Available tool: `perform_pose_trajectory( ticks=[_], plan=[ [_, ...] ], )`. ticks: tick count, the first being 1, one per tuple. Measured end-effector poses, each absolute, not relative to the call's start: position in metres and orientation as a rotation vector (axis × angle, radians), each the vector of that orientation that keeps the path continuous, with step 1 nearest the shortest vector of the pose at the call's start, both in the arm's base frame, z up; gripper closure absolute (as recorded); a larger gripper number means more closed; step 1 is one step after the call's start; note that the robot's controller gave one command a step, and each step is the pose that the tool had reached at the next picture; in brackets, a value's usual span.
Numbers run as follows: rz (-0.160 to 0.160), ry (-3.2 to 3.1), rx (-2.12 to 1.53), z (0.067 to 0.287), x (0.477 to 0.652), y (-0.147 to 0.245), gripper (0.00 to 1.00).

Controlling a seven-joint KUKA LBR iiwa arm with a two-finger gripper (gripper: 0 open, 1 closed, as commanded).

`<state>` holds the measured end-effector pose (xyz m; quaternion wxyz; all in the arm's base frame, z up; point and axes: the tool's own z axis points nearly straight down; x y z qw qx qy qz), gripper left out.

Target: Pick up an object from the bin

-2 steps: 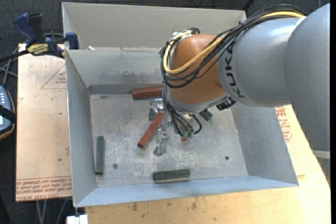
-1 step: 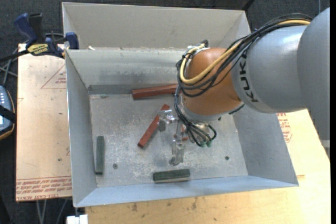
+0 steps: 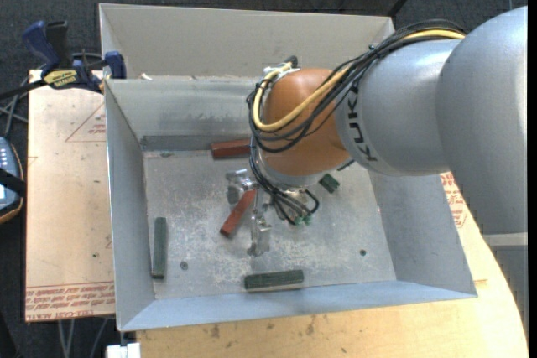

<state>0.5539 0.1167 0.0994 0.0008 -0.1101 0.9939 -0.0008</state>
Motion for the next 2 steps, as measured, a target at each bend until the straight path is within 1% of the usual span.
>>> perform_pose_trajectory(
  ticks=[1,2],
  plan=[
    [0.003,3.044,-0.777,0.0836,0.5439,0.1735,1.00],
    [0.003,3.044,-0.776,0.0836,0.5439,0.1733,0.00]
  ],
)
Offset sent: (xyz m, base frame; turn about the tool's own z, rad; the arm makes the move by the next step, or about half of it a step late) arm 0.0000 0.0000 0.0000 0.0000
